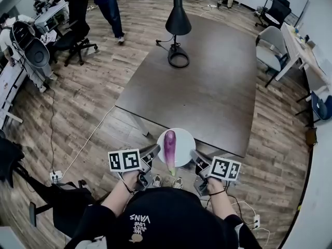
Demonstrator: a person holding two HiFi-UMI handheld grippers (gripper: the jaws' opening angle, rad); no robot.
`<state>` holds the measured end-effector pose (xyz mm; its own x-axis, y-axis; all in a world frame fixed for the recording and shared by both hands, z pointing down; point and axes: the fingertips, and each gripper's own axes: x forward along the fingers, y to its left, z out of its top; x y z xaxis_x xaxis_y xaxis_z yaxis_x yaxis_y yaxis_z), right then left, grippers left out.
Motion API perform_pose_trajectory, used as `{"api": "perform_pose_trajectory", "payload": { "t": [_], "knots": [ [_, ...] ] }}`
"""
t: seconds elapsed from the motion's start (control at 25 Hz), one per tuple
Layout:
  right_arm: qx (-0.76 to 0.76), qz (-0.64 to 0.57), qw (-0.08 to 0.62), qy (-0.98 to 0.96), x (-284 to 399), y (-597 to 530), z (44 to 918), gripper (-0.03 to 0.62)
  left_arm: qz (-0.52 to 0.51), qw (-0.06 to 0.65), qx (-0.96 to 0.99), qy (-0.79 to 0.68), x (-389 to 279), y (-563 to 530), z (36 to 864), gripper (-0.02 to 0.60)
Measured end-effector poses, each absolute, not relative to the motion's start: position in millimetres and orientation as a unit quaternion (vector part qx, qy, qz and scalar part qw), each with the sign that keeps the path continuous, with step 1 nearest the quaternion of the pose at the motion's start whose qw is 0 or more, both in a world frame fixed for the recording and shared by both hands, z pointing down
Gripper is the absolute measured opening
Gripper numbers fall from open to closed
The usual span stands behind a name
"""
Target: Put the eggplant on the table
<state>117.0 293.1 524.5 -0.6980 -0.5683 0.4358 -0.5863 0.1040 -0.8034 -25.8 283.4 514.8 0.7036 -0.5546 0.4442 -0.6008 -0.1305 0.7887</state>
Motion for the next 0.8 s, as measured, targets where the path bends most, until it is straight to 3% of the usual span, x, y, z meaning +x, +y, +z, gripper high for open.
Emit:
{"api": "perform_pose_trajectory", "payload": {
  "t": [0.8],
  "knots": [
    [0.348, 0.539, 0.047, -0.766, 139.1, 265.9, 531.9, 0.04, -0.012, 0.533, 0.735, -0.419, -3.4, 271.9, 522.8, 0.037]
  ]
}}
